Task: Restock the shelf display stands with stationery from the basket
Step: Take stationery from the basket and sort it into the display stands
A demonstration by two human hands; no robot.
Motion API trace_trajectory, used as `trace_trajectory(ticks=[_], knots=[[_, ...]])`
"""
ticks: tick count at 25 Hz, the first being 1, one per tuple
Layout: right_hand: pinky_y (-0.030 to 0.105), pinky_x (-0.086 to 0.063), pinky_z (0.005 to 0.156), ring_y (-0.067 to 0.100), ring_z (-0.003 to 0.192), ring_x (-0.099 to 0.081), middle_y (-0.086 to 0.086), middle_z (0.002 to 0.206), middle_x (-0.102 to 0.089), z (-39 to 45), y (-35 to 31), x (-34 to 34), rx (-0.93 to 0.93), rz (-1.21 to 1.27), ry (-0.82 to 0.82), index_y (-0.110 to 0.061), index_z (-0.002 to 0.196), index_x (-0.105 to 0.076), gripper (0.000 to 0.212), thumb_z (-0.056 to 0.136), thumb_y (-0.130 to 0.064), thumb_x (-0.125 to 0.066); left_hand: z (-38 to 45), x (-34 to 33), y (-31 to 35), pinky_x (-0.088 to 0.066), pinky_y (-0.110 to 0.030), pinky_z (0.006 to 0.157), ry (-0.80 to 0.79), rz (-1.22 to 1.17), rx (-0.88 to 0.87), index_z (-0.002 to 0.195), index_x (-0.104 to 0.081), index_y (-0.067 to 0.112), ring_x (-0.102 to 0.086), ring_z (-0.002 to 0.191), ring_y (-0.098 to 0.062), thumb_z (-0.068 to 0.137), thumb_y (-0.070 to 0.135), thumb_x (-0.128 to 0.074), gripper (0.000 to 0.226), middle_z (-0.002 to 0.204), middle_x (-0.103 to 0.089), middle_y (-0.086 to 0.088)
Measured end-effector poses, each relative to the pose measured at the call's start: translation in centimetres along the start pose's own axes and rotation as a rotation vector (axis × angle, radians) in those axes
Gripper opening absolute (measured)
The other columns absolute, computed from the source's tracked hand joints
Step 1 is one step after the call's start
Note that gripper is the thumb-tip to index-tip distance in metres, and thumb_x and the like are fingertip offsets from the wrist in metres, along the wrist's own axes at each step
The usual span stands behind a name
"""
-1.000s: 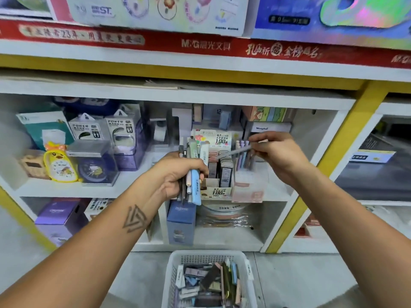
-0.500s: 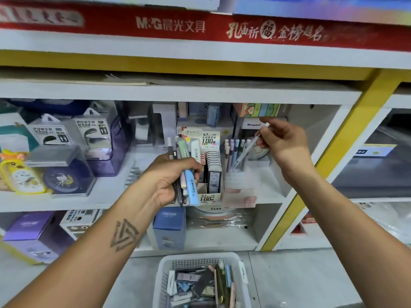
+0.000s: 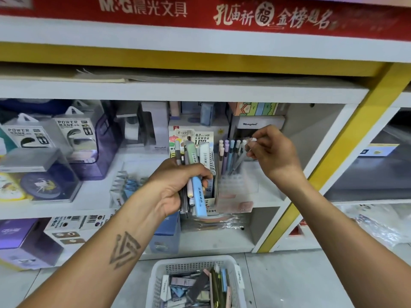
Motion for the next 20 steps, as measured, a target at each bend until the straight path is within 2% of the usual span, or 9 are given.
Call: trace_trajectory(ticks=[5, 12, 20], knots=[[0.044, -0.061, 0.076, 0.017, 0.073, -0.072, 0.004, 0.074, -0.070, 0.4, 1.2, 1.3, -0.015, -0.061, 0.051, -0.030, 0.087, -0.056, 0.023, 0.095, -0.011, -0.065, 0.2, 0.2, -0.2, -0.053, -0.026, 0.051, -0.008, 0.001, 0.009, 0.088, -0.066, -0.009, -0.058, 0.051, -0.021, 0.075, -0.011, -0.070, 0.013, 0.079, -0.068, -0.025], [0.034, -0.062, 0.072, 0.012, 0.069, -0.073, 0.001, 0.073, -0.072, 0.8, 2.0, 0.9, -0.044, -0.018, 0.056, -0.029, 0.087, -0.054, 0.028, 0.095, -0.003, -0.059, 0.4, 0.2, -0.1, -0.052, -0.026, 0.052, 0.002, 0.004, -0.005, 0.087, -0.067, -0.009, -0.057, 0.051, -0.022, 0.076, -0.012, -0.069, 0.012, 0.080, -0.067, -0.025], [0.048, -0.060, 0.078, 0.017, 0.072, -0.073, 0.000, 0.072, -0.072, 1.0, 2.0, 0.4, -0.030, -0.028, 0.029, -0.026, 0.087, -0.056, 0.025, 0.094, -0.002, -0.060, 1.3, -0.1, 0.1, -0.051, -0.026, 0.049, 0.007, 0.004, -0.005, 0.084, -0.067, -0.008, -0.057, 0.049, -0.022, 0.076, -0.011, -0.070, 0.009, 0.078, -0.065, -0.024]])
Point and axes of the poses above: each hand's wrist, its own z-axis towards the middle knuckle, its own x-axis out of the back of the hand, y = z × x, the point moved 10 cm from there along z, towards the middle knuckle
